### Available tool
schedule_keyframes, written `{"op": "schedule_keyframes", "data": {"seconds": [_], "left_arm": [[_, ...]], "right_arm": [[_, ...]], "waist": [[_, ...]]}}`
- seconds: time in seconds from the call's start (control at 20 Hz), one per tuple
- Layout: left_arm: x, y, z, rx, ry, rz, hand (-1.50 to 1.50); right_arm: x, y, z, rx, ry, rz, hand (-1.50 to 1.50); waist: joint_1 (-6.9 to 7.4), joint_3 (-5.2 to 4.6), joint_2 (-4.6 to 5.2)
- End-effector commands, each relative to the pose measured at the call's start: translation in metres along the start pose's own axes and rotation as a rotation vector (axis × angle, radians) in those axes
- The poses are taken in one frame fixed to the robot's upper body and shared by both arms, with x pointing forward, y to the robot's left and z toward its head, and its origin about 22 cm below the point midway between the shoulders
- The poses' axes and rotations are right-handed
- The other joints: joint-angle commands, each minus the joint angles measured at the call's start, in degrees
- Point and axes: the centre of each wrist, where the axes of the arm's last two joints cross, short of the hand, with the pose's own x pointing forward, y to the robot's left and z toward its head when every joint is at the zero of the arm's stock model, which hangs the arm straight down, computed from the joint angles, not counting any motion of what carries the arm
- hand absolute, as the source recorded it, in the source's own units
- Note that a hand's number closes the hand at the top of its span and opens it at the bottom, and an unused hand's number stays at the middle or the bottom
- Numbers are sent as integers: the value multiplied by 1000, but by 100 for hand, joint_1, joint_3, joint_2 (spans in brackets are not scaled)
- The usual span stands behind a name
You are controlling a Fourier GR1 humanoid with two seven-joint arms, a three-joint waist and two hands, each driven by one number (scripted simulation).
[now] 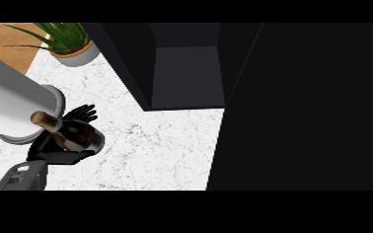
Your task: Pick up the wine, place it into the cabinet and close the cabinet
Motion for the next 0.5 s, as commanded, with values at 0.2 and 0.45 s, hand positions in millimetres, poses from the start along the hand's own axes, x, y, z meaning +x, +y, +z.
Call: {"op": "schedule_keyframes", "data": {"seconds": [0.2, 0.45], "left_arm": [[-6, 6, 12, -71, -130, 123, 150], [-1, -7, -7, -84, -198, 32, 150]], "right_arm": [[27, -8, 27, -4, -45, -28, -150], [28, -4, 21, -13, -66, -30, -150]], "waist": [[-1, 0, 11], [29, -6, -9]]}}
